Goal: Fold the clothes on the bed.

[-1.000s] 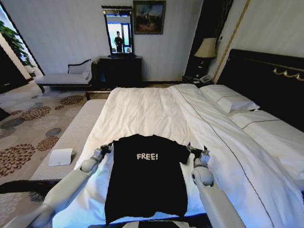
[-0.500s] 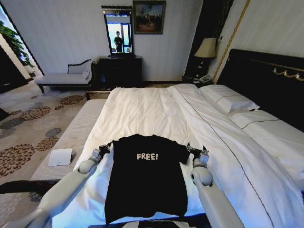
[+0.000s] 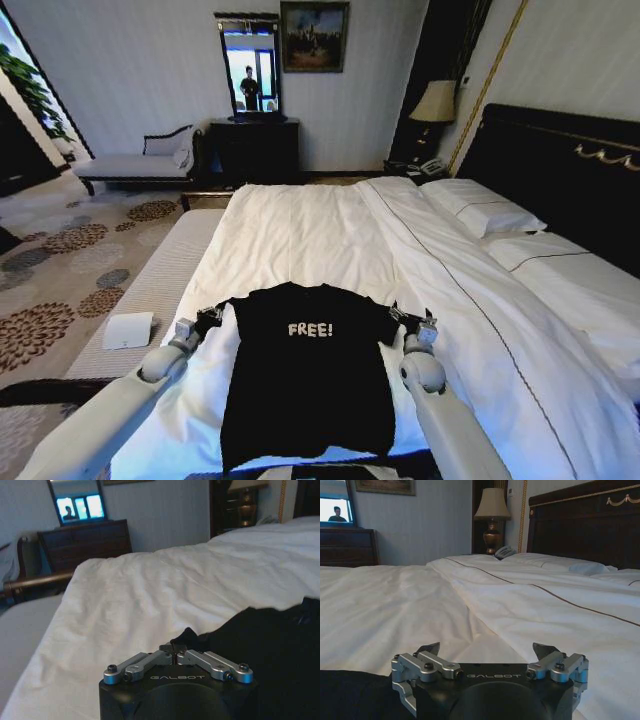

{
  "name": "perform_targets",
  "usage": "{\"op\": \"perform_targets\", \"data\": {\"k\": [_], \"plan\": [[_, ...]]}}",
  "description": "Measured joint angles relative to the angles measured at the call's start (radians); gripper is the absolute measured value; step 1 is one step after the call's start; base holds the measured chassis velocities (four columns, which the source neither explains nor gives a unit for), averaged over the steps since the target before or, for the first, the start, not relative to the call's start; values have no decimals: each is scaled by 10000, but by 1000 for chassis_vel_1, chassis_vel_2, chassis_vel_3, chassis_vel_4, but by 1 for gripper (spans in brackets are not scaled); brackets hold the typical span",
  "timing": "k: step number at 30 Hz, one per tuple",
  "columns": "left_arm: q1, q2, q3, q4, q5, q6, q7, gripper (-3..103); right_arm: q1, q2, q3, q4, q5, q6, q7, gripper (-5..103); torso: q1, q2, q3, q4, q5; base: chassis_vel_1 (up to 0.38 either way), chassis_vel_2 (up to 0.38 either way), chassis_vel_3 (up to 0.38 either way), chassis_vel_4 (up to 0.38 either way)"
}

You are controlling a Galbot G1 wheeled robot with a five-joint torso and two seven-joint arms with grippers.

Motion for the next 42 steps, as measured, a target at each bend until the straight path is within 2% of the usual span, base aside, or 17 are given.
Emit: {"op": "perform_targets", "data": {"k": [4, 10, 16, 20, 28, 35, 42], "plan": [[-18, 97, -69, -366, -813, 540, -446, 0, -125, -39, 108, 66, -5, 0, -27, 100, 0, 0, 0, -2, 1, 0, 0, 0, 0], [279, -77, -422, -313, -1359, 801, -1002, 0, -173, -51, 159, 88, -7, 13, -50, 100, 0, -1, 0, -1, 0, 0, 0, 0, 0], [942, -403, -1022, -263, -1151, 884, -1228, 0, -212, -51, 129, 98, -39, 21, -65, 100, 0, 0, 0, 0, 1, 0, 0, 0, 0], [1238, -818, -1193, -152, -812, 907, -1400, 0, -202, -48, 44, 92, -75, 22, -70, 100, 0, 0, 0, 1, 1, 0, 0, 0, 0], [1548, -1406, -1431, 28, -759, 1019, -1673, 0, -419, -75, 110, 132, -154, 40, -94, 100, 0, 0, 1, 0, 1, 0, 0, 0, 0], [1571, -1743, -1681, 353, -710, 1052, -1717, 0, -526, -95, 138, 200, -179, 51, -112, 100, 0, 0, 1, 1, 1, 0, 0, 0, 0], [1059, -1853, -1607, 613, -823, 1050, -1731, 0, -568, -110, 79, 257, -191, 51, -114, 100, 0, 0, 1, 0, 0, 0, 0, 0, 0]]}}
